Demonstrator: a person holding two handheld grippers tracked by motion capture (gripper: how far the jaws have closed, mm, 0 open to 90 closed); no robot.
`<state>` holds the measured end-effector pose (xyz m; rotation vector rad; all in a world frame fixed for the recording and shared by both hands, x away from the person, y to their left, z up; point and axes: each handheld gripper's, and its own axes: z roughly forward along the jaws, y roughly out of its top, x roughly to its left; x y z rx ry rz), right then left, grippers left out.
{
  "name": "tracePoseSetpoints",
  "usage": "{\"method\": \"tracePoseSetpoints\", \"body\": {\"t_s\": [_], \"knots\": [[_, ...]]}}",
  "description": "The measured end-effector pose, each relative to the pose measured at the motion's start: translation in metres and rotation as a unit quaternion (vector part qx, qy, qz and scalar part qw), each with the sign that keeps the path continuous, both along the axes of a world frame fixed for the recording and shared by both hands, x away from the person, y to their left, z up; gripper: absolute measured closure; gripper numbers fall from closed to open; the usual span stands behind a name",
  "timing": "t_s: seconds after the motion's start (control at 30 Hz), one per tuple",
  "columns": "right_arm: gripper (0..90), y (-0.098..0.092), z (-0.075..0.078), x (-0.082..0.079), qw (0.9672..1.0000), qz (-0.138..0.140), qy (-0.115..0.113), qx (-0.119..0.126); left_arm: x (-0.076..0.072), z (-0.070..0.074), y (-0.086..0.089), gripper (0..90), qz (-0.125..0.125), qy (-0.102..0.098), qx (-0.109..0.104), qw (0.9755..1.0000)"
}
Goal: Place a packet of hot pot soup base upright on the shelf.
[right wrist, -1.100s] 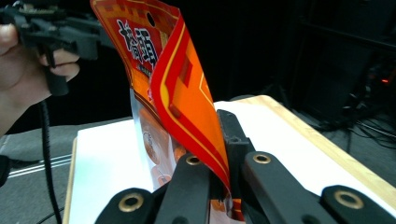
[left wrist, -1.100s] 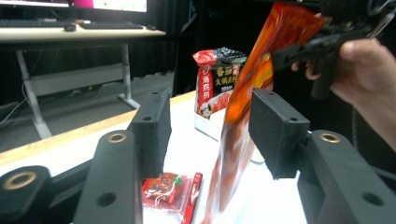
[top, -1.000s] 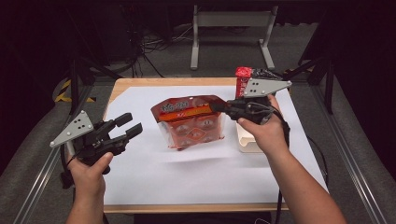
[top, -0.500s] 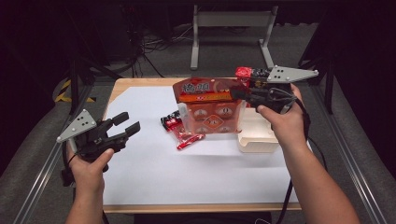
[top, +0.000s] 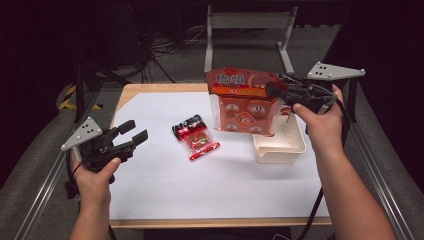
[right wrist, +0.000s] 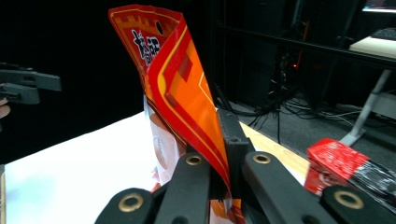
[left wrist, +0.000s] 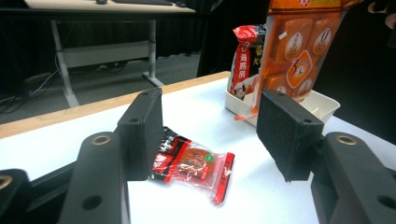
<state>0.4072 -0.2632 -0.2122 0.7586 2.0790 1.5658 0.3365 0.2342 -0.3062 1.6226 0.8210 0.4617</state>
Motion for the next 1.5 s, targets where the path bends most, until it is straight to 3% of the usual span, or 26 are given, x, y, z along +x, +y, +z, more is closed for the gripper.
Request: {"method": "tracePoseSetpoints", "body": {"t_s": [0.43,0.8,1.07,1.5], "knots": [[90.0,-0.029,0.003,-0.002,0.9988,-0.047,0.006,0.015,0.002,-0.003,0.003,41.8,0.013,0.008,0.002,0.9999],[90.0,-0.049,-0.001,-0.003,0.9958,-0.084,0.014,0.033,0.010,-0.009,0.001,41.4,0.031,0.003,0.031,0.9990],[90.0,-0.058,-0.013,0.000,0.9928,-0.105,0.024,0.053,0.014,-0.012,0.000,39.8,0.041,-0.012,0.052,0.9977],[90.0,-0.067,-0.031,0.002,0.9915,-0.117,0.016,0.054,0.016,-0.016,-0.001,38.5,0.037,-0.010,0.051,0.9979]]}}
